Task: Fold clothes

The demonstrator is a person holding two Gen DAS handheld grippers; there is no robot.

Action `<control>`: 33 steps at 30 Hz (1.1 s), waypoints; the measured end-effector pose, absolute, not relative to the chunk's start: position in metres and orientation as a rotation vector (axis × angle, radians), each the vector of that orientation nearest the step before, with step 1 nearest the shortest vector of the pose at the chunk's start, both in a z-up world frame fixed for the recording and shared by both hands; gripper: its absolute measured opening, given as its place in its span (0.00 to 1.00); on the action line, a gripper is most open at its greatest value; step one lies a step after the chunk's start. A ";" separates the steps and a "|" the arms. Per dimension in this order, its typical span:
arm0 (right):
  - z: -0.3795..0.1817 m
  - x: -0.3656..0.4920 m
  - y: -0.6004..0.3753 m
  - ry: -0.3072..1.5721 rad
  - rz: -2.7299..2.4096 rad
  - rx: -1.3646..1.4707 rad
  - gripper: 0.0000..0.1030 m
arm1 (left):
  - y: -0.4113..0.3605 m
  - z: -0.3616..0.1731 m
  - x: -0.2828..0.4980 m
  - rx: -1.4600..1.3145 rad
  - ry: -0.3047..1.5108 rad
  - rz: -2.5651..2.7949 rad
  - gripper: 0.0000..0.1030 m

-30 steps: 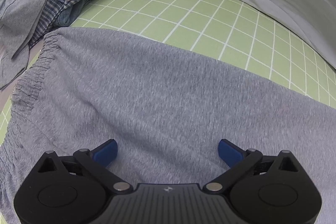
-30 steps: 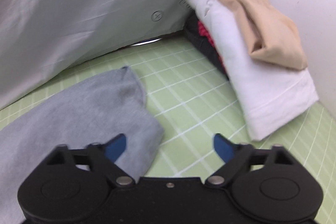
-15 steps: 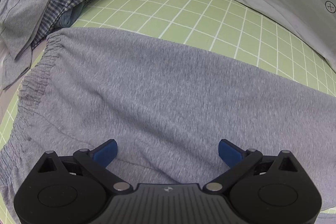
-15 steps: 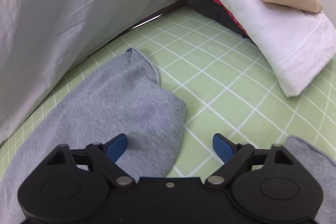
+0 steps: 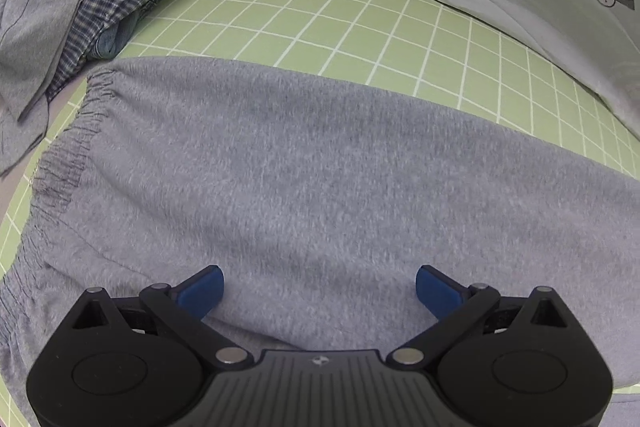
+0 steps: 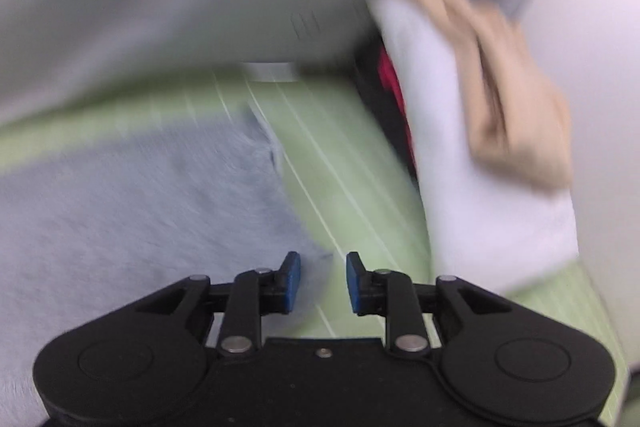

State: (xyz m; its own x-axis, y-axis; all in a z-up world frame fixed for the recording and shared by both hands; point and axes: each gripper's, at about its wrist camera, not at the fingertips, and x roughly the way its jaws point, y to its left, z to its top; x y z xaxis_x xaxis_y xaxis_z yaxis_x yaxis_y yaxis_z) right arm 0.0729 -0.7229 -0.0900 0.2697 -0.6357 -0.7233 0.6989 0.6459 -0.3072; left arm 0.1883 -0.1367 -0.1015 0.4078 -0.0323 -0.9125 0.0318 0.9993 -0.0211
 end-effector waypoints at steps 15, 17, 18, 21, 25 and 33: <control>-0.049 -0.098 -0.619 0.739 -0.659 0.461 1.00 | -0.124 -0.041 0.090 -0.075 1.021 -0.144 0.98; -0.044 -0.112 -0.609 0.727 -0.631 0.464 1.00 | -0.120 -0.034 0.074 -0.069 0.997 -0.149 0.98; -0.045 -0.118 -0.605 0.722 -0.606 0.466 1.00 | -0.117 -0.030 0.066 -0.067 0.986 -0.151 0.98; -0.056 -0.131 -0.599 0.754 -0.592 0.471 1.00 | -0.110 -0.031 0.047 -0.070 0.983 -0.142 0.98; -0.075 -0.150 -0.598 0.800 -0.612 0.492 1.00 | -0.107 -0.037 0.022 -0.072 1.000 -0.142 0.98; -0.096 -0.183 -0.620 0.868 -0.697 0.479 1.00 | -0.111 -0.039 -0.018 -0.072 1.005 -0.133 0.98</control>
